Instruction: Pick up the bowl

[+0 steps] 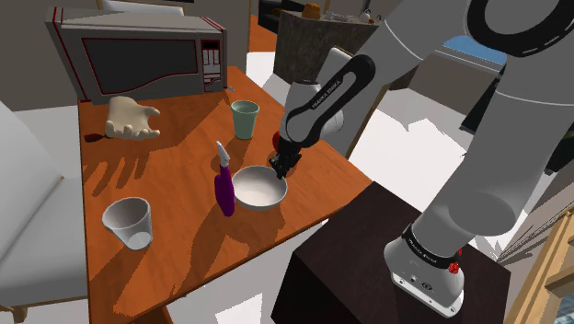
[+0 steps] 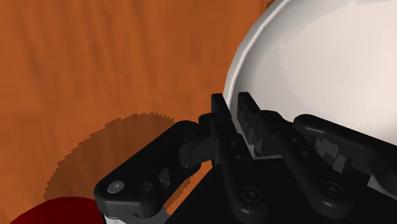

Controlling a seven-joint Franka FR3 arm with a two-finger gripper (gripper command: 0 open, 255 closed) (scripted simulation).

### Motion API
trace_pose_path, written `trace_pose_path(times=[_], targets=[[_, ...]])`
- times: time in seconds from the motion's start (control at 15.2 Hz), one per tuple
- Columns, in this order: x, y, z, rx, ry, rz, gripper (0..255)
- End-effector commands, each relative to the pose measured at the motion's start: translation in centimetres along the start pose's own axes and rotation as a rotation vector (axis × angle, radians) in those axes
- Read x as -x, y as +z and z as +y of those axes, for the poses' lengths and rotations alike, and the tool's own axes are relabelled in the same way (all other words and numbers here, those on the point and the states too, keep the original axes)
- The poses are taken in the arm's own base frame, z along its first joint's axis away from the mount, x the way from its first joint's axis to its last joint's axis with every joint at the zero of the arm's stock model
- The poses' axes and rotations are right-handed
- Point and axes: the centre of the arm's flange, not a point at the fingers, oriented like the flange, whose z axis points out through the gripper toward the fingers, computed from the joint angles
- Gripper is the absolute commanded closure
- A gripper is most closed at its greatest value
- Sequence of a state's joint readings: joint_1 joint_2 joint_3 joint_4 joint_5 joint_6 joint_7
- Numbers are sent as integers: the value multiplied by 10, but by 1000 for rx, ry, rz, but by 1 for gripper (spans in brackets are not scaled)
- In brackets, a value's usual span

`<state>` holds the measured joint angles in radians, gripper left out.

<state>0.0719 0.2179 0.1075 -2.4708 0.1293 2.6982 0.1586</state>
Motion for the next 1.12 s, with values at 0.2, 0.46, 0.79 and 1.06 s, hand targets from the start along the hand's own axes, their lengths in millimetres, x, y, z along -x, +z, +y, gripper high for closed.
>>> trace_pose_path(times=[0.2, 0.46, 0.79, 1.06], targets=[[0, -6, -1, 0, 0, 0, 255], [0, -27, -3, 0, 0, 0, 255], [1, -53, -5, 0, 0, 0, 255], [1, -74, -6, 0, 0, 0, 255]])
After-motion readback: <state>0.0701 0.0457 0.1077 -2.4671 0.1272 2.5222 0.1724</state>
